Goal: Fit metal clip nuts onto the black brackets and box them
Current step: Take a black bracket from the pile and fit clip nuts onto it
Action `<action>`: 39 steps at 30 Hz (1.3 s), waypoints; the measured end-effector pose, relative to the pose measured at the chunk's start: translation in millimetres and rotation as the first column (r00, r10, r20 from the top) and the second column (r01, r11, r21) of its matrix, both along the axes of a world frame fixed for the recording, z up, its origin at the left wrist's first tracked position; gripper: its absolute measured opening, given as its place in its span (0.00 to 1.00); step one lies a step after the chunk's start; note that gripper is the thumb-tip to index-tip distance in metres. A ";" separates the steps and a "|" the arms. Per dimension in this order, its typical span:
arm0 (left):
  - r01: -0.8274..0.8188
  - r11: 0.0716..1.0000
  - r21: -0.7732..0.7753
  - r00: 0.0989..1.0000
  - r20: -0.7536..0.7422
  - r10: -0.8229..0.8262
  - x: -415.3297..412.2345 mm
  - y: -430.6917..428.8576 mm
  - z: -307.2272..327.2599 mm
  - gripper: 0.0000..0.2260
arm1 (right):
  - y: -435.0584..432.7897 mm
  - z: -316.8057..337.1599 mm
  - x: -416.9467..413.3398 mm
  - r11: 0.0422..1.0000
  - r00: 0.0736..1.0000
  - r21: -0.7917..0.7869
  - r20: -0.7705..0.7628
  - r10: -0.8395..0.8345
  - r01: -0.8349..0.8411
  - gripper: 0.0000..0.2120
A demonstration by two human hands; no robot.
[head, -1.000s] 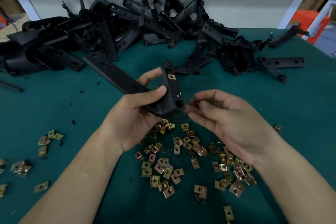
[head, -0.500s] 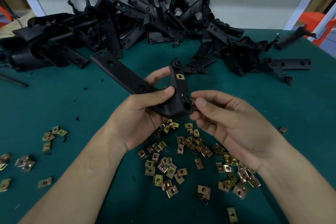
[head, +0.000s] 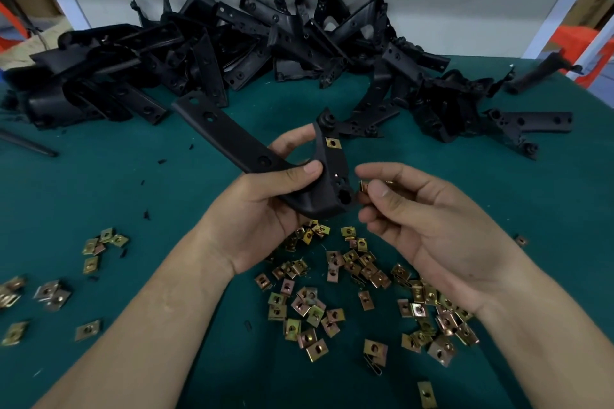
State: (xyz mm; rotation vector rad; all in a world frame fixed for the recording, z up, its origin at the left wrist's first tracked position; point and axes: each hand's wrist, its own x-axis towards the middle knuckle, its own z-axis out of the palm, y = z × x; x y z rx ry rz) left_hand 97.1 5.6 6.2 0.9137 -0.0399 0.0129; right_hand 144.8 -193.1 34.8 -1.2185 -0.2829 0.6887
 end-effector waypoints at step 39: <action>0.089 0.990 0.110 0.994 0.060 -0.096 -4.3 -5.6 0.0 0.18 | -6.4 1.2 5.7 0.994 0.995 -0.089 -0.076 0.064 -0.070 0.24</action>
